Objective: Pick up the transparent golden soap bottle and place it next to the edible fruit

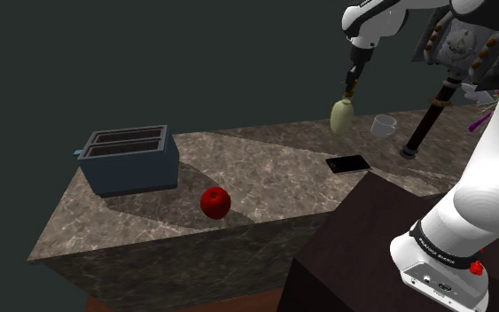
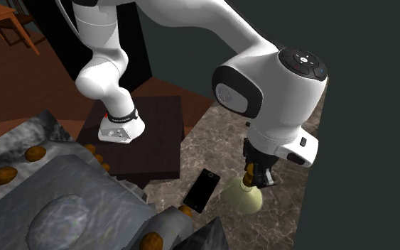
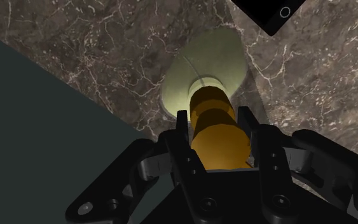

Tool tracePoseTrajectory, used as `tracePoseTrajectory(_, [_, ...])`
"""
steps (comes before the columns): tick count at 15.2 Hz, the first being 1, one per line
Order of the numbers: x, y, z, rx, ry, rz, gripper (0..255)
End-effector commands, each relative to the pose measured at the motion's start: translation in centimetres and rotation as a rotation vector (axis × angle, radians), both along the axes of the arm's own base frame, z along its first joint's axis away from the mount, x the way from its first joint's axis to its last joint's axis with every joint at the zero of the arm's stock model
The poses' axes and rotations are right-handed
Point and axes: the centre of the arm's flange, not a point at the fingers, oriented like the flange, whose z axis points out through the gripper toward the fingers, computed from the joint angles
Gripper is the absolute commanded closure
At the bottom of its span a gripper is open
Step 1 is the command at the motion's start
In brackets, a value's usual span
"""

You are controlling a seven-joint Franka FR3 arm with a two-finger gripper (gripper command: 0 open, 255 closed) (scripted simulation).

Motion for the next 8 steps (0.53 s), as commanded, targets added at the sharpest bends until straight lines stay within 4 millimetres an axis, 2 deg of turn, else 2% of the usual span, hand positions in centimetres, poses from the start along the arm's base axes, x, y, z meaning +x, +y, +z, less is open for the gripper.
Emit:
tracePoseTrajectory(1, [0.0,-0.1,1.1,0.0,0.0,0.0,255])
tracePoseTrajectory(8, [0.0,-0.1,4.8,0.0,0.0,0.0,255])
